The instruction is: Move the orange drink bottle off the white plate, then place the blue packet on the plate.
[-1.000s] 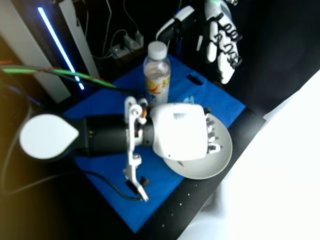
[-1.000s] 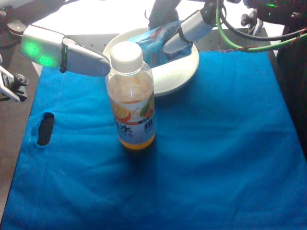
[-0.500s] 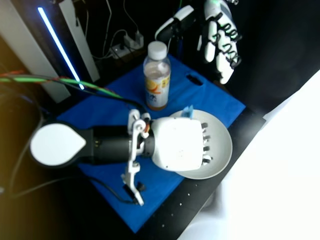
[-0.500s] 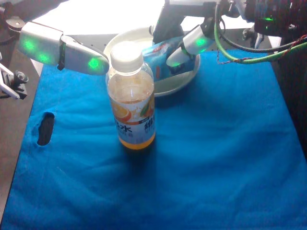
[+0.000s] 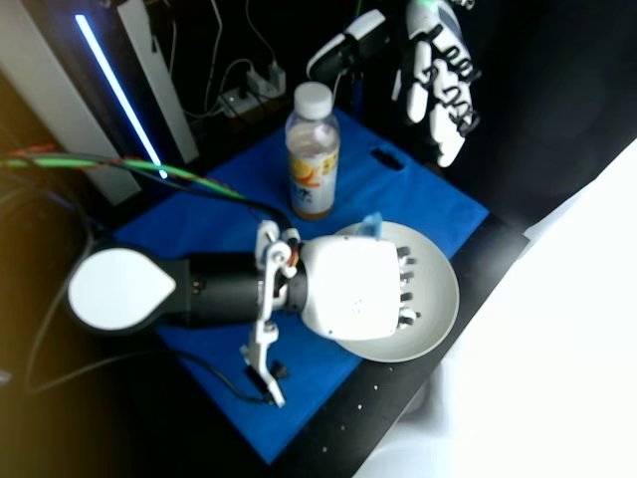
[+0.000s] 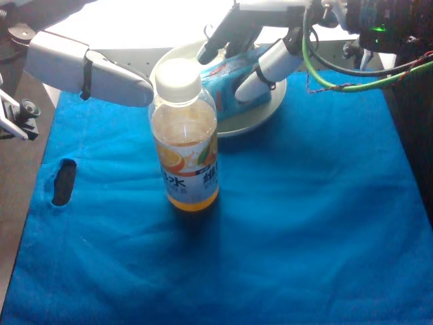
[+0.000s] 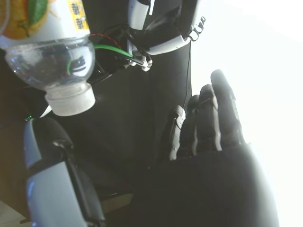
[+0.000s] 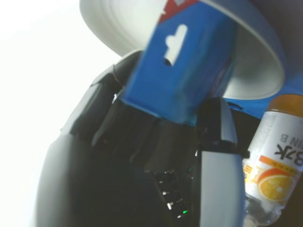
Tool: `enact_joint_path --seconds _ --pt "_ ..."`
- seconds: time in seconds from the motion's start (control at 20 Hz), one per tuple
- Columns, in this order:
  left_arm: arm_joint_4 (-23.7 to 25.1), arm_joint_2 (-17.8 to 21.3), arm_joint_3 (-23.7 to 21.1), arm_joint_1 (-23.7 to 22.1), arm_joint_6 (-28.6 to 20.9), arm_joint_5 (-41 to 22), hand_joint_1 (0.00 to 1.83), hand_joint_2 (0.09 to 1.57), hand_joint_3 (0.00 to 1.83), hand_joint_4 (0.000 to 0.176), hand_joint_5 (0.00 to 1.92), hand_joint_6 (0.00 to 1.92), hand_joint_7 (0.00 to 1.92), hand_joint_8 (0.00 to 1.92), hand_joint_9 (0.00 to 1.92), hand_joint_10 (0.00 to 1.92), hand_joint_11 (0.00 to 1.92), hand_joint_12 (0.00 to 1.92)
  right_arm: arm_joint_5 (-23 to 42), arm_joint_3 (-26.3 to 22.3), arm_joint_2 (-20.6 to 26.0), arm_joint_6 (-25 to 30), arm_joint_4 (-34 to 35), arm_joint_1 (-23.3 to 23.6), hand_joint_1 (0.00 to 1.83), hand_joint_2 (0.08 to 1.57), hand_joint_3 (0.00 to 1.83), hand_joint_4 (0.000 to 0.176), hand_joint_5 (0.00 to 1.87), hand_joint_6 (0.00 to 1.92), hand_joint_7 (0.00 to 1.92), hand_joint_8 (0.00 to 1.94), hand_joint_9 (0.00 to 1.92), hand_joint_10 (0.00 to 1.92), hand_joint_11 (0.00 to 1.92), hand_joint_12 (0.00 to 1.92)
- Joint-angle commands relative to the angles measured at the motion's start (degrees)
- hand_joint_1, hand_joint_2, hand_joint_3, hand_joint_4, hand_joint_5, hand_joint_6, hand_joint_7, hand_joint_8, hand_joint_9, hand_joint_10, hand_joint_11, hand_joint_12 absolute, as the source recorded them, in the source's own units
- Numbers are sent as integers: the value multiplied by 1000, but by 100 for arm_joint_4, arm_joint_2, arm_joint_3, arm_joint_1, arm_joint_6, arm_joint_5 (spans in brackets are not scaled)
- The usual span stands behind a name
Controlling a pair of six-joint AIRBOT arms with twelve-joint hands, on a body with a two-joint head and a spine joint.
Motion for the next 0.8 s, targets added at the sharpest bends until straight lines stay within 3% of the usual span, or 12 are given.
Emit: enact_joint_path --seconds 0.0,0.05,0.1,0.15,0.2,0.25,0.3,0.45,0.5,0.6,0.7,0.75 --pt "-324 -29 27 -82 -59 -571 672 724 0 94 0 0 0 0 65 1 0 496 233 23 -37 42 387 66 1004 824 0 0 546 0 734 1 768 12 399 1026" --pt "-324 -30 33 -82 -61 -573 659 722 0 93 0 0 0 0 55 0 0 497 264 23 -46 42 392 66 982 793 0 36 464 0 638 0 669 2 349 953" --pt "-328 -29 38 -82 -64 -573 662 720 0 87 0 0 0 0 48 1 0 455 306 25 -51 42 419 67 923 743 0 89 320 0 493 0 498 0 247 953" --pt "-351 -29 48 -82 -65 -576 653 724 1 87 0 0 0 0 51 2 0 450 382 27 -53 42 492 67 883 705 0 91 264 0 425 0 419 0 76 1000" --pt "-366 -29 54 -82 -65 -578 691 714 0 94 0 0 0 0 37 1 0 384 459 27 -51 42 563 67 830 660 0 159 141 0 230 0 207 1 14 708" --pt "-377 -29 61 -82 -65 -578 706 704 0 91 0 0 0 0 25 2 0 327 521 27 -50 42 620 67 835 638 0 173 94 0 160 1 147 1 2 585" --pt "-398 -29 80 -80 -65 -576 686 700 0 85 0 0 0 0 31 2 0 428 631 25 -46 42 714 69 794 620 0 175 18 0 72 0 63 0 0 486" --pt "-432 11 135 -64 -65 -458 648 717 13 119 0 0 23 4 39 0 0 466 729 -251 147 -60 746 158 779 595 0 176 0 0 2 0 15 1 0 316" --pt "-456 34 143 -63 -65 -433 655 723 13 133 0 0 4 0 61 9 0 467 728 -365 229 -134 746 199 768 589 0 176 0 0 0 0 2 0 0 331" --pt "-618 113 170 -21 -51 -419 686 736 5 140 0 0 0 0 83 7 0 468 730 -718 495 -384 911 313 767 578 0 176 0 0 0 0 0 0 0 380" --pt "-791 197 171 43 61 -428 651 731 0 145 0 0 0 0 31 6 0 338 729 -1131 829 -670 1068 408 775 580 0 176 0 0 0 0 0 0 0 464" --pt "-885 248 161 88 144 -439 701 740 0 146 0 0 0 0 5 0 0 73 728 -1343 1000 -766 1093 438 731 573 0 176 0 0 0 0 0 0 0 347"
